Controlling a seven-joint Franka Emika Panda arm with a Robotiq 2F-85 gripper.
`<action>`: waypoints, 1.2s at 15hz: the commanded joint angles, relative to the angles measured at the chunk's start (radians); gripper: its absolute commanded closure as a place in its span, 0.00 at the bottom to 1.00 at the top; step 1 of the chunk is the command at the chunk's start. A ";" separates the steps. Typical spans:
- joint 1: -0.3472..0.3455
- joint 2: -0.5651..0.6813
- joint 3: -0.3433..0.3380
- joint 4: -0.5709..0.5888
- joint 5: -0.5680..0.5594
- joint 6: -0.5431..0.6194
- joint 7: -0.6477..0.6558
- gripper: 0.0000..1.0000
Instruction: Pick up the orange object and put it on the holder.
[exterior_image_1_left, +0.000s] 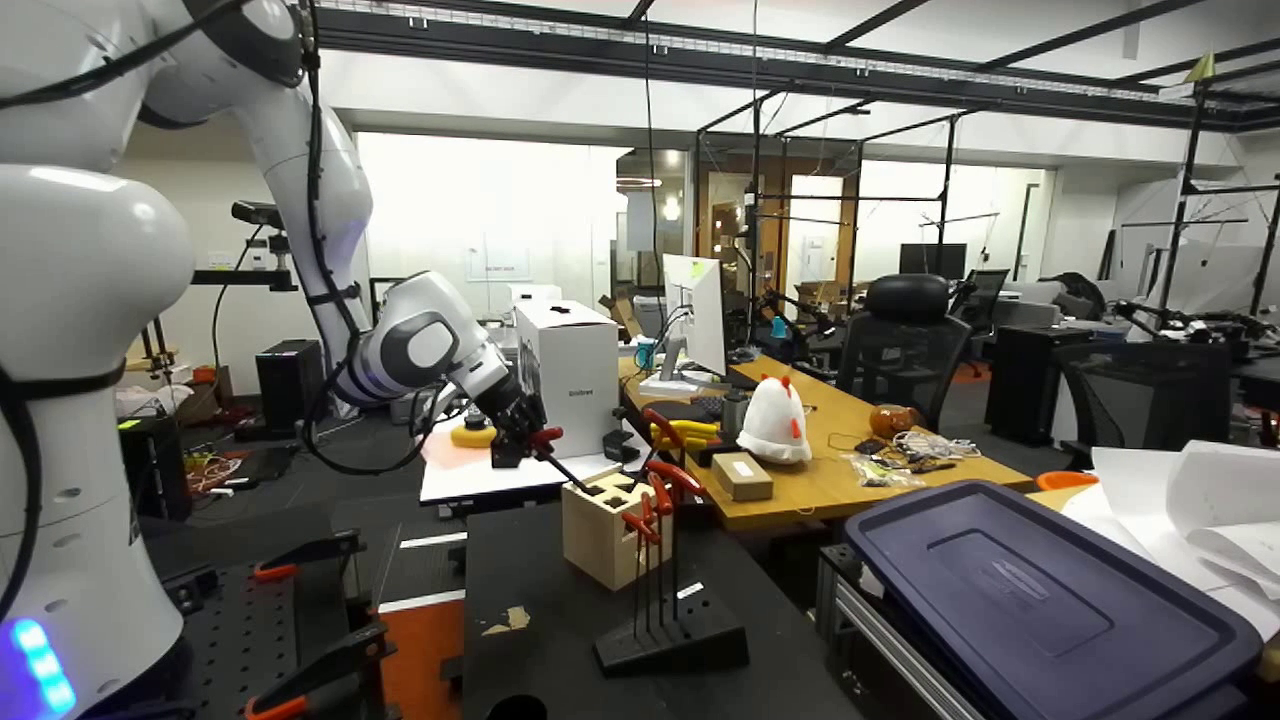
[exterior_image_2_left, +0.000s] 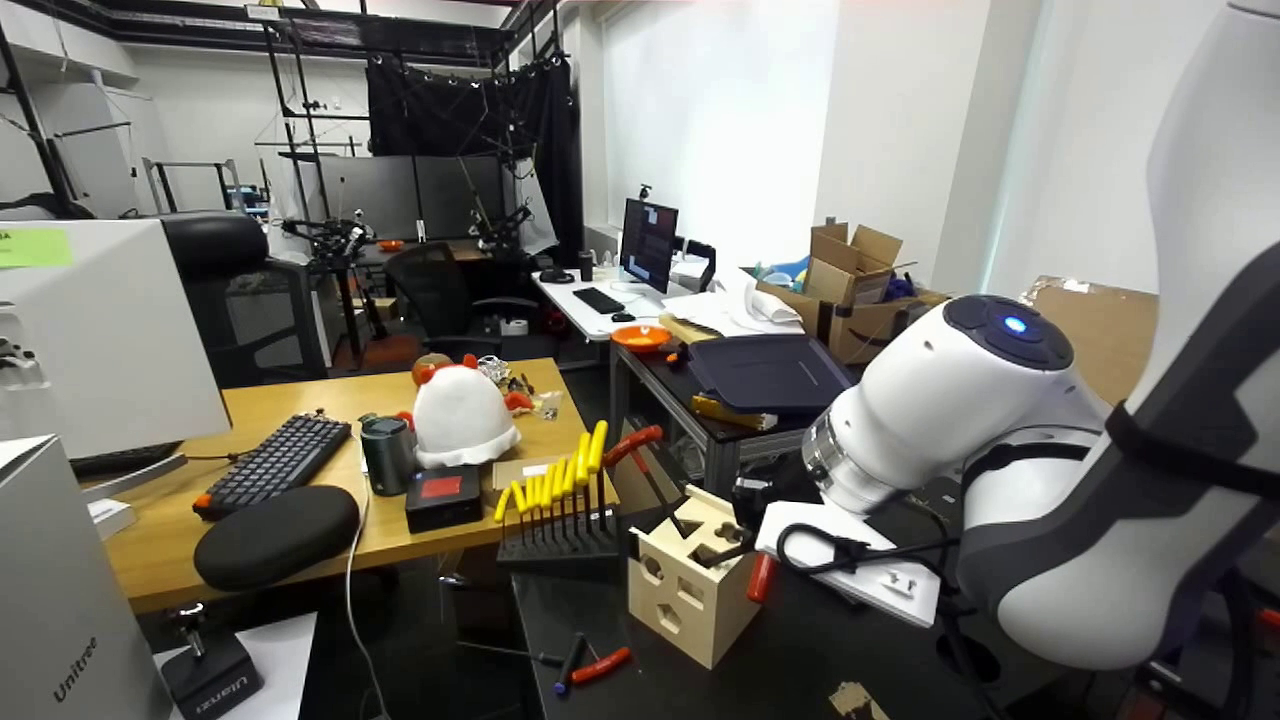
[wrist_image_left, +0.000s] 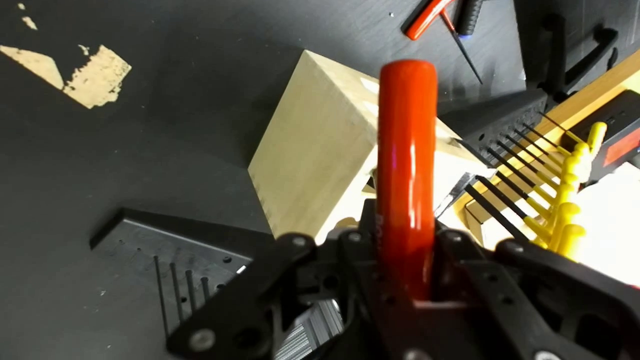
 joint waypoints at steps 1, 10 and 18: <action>0.060 -0.036 -0.054 -0.039 0.020 -0.001 -0.006 0.95; 0.157 -0.085 -0.103 -0.033 0.143 -0.096 -0.174 0.95; 0.368 -0.077 -0.371 0.108 0.076 -0.460 -0.167 0.95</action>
